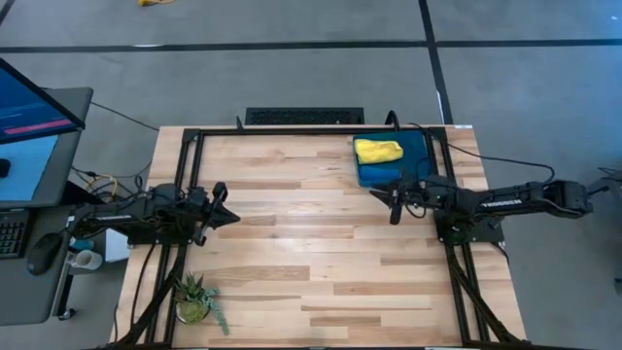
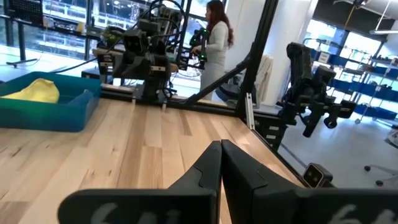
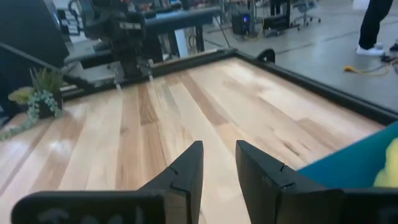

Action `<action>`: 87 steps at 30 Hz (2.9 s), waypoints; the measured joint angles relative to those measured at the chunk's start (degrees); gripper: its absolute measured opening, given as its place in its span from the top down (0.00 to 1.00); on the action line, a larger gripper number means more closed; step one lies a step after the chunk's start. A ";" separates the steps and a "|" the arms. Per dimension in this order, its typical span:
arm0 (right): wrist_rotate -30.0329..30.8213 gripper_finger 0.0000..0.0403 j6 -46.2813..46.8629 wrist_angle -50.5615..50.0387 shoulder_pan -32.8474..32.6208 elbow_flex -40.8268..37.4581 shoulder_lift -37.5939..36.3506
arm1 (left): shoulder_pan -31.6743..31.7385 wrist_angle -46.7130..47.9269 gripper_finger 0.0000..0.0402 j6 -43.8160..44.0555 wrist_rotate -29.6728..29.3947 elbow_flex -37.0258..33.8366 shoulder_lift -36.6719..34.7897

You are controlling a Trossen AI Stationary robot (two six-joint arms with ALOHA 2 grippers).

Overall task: Roll microfiber towels into tight, uniform cylinder then place into a basket
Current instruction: Return to Home Position

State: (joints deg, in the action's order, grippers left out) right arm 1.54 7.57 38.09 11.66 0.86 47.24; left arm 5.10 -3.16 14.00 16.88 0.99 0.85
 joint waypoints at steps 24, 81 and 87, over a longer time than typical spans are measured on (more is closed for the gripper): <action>-0.02 0.71 -0.02 -9.62 0.00 0.00 0.00 | 0.00 0.22 1.00 0.00 0.02 0.07 0.00; -0.02 0.71 -0.01 -9.60 0.00 0.00 0.00 | 0.01 0.24 1.00 -0.01 0.07 0.09 0.00; -0.03 0.71 -0.01 -9.60 0.00 0.00 0.00 | 0.00 0.24 1.00 -0.02 0.09 0.09 -0.01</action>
